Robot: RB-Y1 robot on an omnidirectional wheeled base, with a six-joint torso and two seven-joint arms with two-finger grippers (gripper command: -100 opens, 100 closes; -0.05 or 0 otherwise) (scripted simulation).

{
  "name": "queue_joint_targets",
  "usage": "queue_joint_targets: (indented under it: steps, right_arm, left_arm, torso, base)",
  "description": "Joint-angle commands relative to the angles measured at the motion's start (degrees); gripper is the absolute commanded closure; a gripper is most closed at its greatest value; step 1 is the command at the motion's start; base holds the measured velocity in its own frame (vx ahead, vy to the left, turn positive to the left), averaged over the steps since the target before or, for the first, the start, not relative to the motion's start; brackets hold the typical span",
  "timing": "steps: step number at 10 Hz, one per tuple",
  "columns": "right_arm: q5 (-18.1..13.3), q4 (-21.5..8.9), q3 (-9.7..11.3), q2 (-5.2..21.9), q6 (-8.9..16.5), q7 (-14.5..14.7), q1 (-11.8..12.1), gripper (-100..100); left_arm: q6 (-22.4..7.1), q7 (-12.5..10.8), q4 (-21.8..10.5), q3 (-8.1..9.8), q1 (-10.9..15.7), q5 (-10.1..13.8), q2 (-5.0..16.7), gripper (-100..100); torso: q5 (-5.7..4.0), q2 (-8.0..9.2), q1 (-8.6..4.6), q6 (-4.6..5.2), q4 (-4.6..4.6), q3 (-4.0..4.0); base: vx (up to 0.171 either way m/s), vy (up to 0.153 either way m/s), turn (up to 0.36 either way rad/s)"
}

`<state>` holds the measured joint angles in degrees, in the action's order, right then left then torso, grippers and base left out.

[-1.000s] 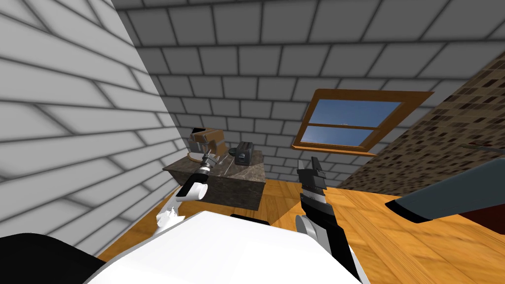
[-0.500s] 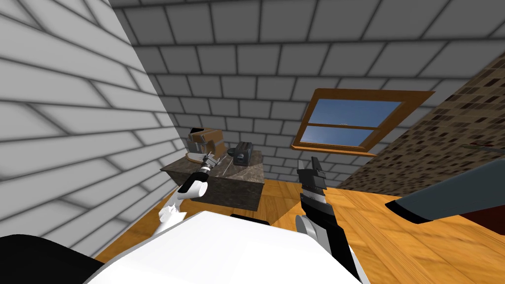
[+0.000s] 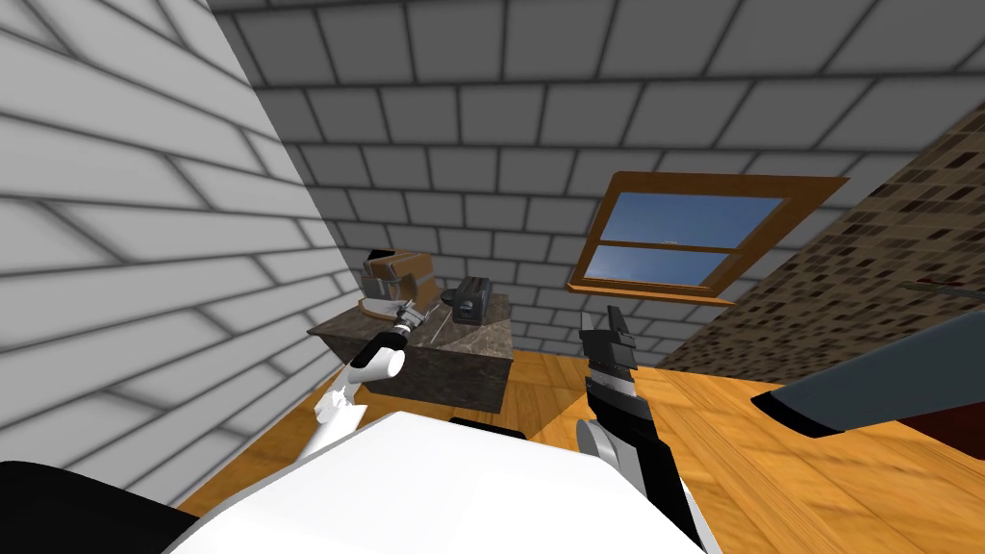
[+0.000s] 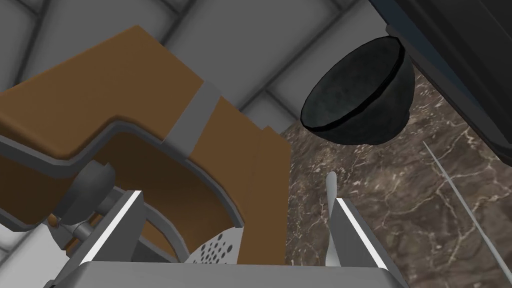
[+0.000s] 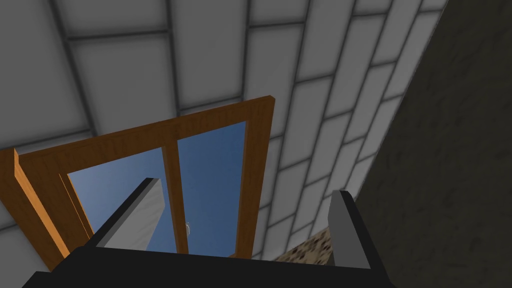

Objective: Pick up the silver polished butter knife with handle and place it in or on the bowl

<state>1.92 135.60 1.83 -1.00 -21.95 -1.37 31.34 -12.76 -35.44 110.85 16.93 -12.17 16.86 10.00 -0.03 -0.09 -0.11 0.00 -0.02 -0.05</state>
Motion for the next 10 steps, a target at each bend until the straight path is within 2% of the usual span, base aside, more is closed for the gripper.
queue_joint_targets:
  steps: [1,2,3,4,5,6,7,8,9,10]
  right_arm:
    - [0.00,0.00,0.00,0.00,0.00,0.00,0.00,0]
    - [0.00,0.00,0.00,0.00,0.00,0.00,0.00,0]
    - [0.00,0.00,0.00,0.00,0.00,0.00,0.00,0]
    - [0.00,0.00,0.00,0.00,0.00,0.00,0.00,0]
    - [0.00,0.00,0.00,0.00,0.00,0.00,0.00,0]
    - [0.00,0.00,0.00,0.00,0.00,0.00,0.00,0]
    - [0.00,0.00,0.00,0.00,0.00,0.00,0.00,0]
    - [0.00,0.00,0.00,0.00,0.00,0.00,0.00,0]
    - [0.00,0.00,0.00,0.00,0.00,0.00,0.00,0]
    - [0.00,0.00,0.00,0.00,0.00,0.00,0.00,0]
  left_arm:
    - [-1.89,-0.99,-0.99,0.35,0.42,0.72,0.15,-100]
    - [-4.23,-2.65,-2.41,1.16,1.48,1.98,0.28,-100]
    - [-4.80,-2.65,-2.41,1.16,1.48,1.98,0.28,-100]
    - [-6.96,-4.29,-3.84,1.97,2.54,3.24,0.44,-100]
    - [-7.69,-4.29,-3.84,1.97,2.54,3.24,0.44,-100]
    - [-10.08,-5.90,-5.27,2.77,3.58,4.47,0.62,-100]
    - [-10.55,-5.90,-5.27,2.77,3.58,4.47,0.62,-100]
    - [-12.75,-7.48,-6.69,3.55,4.61,5.68,0.84,-100]
    - [-13.36,-7.48,-6.69,3.55,4.61,5.68,0.84,-100]
    - [-15.78,-9.03,-8.09,4.31,5.62,6.87,1.10,-100]
  torso:
    - [0.00,0.00,0.00,0.00,0.00,0.00]
    - [0.00,0.01,0.01,0.00,0.00,0.00]
    - [0.00,-0.01,0.01,0.00,0.00,-0.01]
    - [0.00,0.01,0.02,0.00,0.00,0.00]
    - [0.00,0.00,0.00,0.00,0.00,0.00]
    - [0.00,0.01,0.01,0.00,0.00,0.00]
    - [0.00,-0.01,0.01,0.00,0.00,0.00]
    - [0.00,0.02,0.02,-0.01,0.00,0.01]
    - [0.00,0.01,0.01,0.00,0.00,0.01]
    - [0.00,0.02,0.01,-0.01,0.00,0.01]
  base:
    - [0.020,-0.028,0.001]
    - [0.026,-0.028,-0.002]
    - [0.019,-0.024,0.001]
    - [0.022,-0.032,-0.002]
    - [0.021,-0.027,0.000]
    - [0.023,-0.029,-0.001]
    - [0.016,-0.026,-0.001]
    - [0.019,-0.031,-0.001]
    - [0.019,-0.029,0.000]
    - [0.017,-0.036,-0.001]
